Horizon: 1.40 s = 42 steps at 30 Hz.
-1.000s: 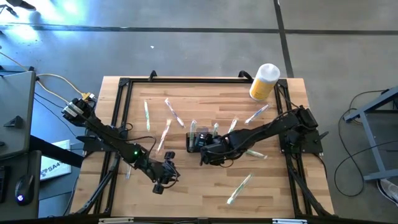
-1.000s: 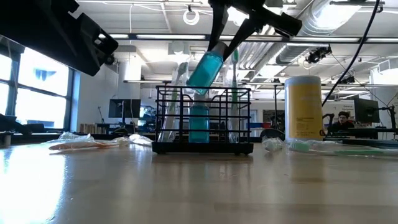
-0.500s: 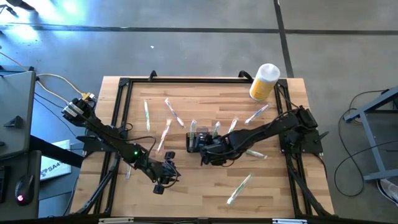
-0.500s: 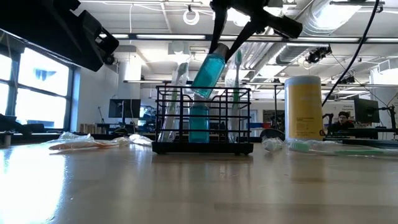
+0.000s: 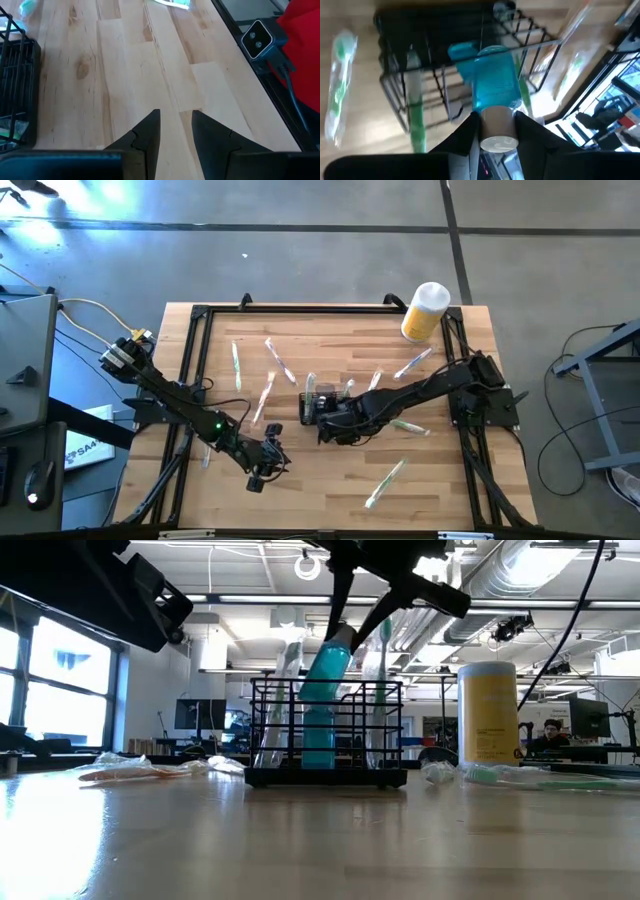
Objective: Pick & Place toothbrushing station
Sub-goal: Put the blue mouthwash into the black mesh organizer
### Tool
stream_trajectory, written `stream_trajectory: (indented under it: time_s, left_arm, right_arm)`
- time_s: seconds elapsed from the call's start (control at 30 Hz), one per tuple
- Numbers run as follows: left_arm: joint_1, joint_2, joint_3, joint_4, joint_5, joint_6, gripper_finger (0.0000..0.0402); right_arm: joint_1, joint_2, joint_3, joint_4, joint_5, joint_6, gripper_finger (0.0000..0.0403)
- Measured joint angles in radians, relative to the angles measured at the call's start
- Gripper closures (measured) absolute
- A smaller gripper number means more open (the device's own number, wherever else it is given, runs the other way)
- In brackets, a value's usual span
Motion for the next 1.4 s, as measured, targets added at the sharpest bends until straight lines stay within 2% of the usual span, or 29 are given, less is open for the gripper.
stream_trajectory:
  time_s: [0.37, 0.7, 1.4]
  left_arm:
    - [0.0, 0.0, 0.0, -0.009, 0.0, 0.0, 0.0295]
    - [0.0, 0.0, 0.0, -0.015, 0.0, 0.001, 0.0295]
    - [0.0, 0.0, 0.0, -0.032, 0.001, 0.008, 0.0295]
  right_arm:
    - [0.001, 0.009, 0.0, 0.006, -0.057, -0.028, 0.0316]
    - [-0.014, 0.075, -0.001, -0.006, -0.046, -0.048, 0.0316]
    - [-0.044, 0.082, 0.001, -0.015, -0.094, -0.101, 0.0316]
